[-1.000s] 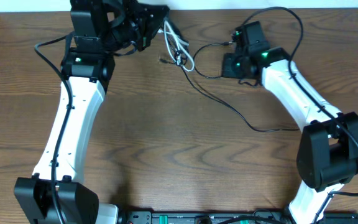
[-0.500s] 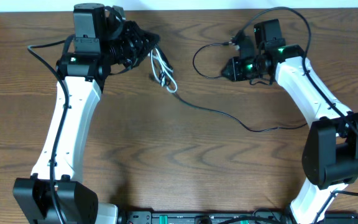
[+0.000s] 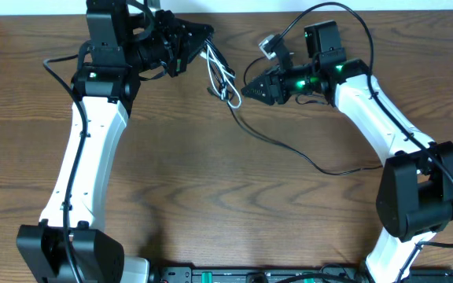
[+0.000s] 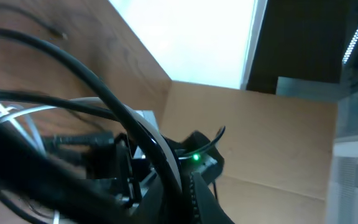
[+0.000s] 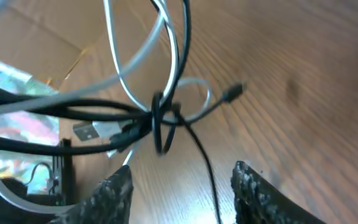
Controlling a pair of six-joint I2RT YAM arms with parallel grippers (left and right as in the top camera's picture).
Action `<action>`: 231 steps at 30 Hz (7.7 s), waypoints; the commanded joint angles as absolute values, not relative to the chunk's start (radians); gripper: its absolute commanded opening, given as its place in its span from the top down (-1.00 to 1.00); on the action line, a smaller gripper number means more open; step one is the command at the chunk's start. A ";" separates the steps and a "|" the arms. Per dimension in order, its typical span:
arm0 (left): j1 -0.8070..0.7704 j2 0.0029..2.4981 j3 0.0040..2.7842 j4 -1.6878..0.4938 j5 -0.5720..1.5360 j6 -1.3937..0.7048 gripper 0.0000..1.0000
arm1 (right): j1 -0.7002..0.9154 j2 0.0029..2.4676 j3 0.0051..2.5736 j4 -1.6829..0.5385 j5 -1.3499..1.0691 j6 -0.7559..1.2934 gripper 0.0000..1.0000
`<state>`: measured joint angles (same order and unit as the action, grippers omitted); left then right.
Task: Untangle cables
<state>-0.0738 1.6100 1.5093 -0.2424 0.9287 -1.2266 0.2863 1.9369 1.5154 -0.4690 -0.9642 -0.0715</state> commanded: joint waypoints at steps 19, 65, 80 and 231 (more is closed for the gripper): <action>-0.075 1.590 1.526 -0.143 1.055 -1.405 0.85 | 0.269 2.084 1.522 -0.204 -1.540 -0.166 0.20; -0.113 1.588 1.526 -0.094 1.118 -1.502 0.85 | 0.338 2.084 1.522 -0.084 -0.791 0.470 0.98; -0.057 1.588 1.526 -0.215 0.991 -0.965 0.85 | 0.197 2.083 1.522 -0.639 -0.521 0.328 0.98; -0.317 1.602 1.491 -0.665 0.595 -0.174 0.85 | 0.076 1.964 1.522 -0.728 -1.257 -0.294 0.07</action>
